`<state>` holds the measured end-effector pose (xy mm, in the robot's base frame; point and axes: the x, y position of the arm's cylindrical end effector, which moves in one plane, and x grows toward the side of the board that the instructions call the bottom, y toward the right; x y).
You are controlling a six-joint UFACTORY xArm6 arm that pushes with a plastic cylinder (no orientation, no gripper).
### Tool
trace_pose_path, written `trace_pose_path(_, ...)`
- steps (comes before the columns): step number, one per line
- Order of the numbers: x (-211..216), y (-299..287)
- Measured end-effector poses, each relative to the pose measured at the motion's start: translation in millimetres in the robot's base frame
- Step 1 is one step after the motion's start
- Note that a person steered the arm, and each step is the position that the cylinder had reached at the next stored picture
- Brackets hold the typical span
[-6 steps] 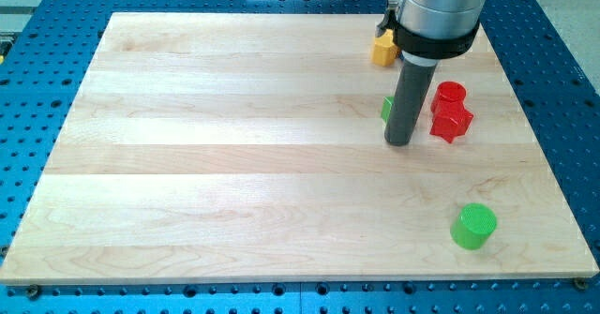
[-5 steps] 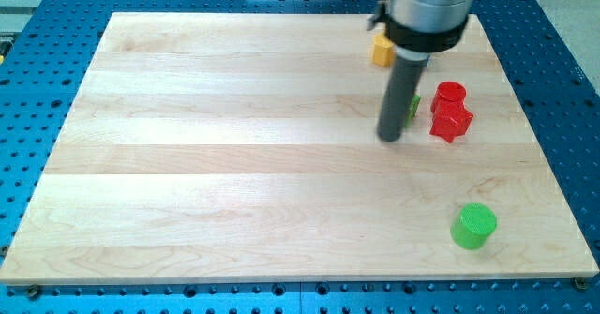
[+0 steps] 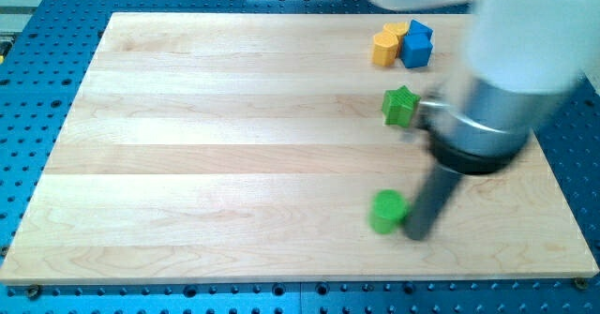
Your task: Push the green circle to the bottom left of the green star
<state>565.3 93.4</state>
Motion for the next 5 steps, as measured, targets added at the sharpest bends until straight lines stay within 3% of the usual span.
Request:
trace_pose_path(1, 26, 36)
trace_pose_path(3, 30, -100)
trace_pose_path(4, -17, -21)
trace_pose_path(5, -80, -2)
